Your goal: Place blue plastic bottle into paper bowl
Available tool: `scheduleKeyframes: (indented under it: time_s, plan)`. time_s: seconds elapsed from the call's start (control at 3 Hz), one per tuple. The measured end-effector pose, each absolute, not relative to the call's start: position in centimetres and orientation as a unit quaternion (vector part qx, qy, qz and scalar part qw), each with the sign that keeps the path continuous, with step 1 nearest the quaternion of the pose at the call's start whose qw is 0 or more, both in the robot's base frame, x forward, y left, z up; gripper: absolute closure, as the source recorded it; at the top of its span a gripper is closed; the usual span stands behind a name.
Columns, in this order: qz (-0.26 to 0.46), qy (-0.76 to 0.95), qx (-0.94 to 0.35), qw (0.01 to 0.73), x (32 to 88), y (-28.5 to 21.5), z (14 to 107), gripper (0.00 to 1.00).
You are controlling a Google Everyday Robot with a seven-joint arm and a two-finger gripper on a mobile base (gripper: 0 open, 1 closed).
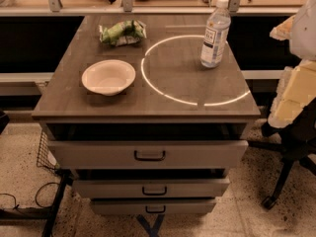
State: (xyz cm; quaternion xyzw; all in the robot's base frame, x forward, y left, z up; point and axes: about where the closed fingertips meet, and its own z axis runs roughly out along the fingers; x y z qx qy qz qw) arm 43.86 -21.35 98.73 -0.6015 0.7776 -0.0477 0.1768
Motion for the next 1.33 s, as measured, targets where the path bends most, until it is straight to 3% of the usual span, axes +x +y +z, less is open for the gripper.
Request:
scheduleKeyframes:
  time_s: [0.67,1.33]
  plan:
    - [-0.038,0.788,-0.574,0.217,45.5,-21.7,98.3,0.00]
    - [0.024,0.799,-0.475,0.369,51.5,-24.2,96.9,0.00]
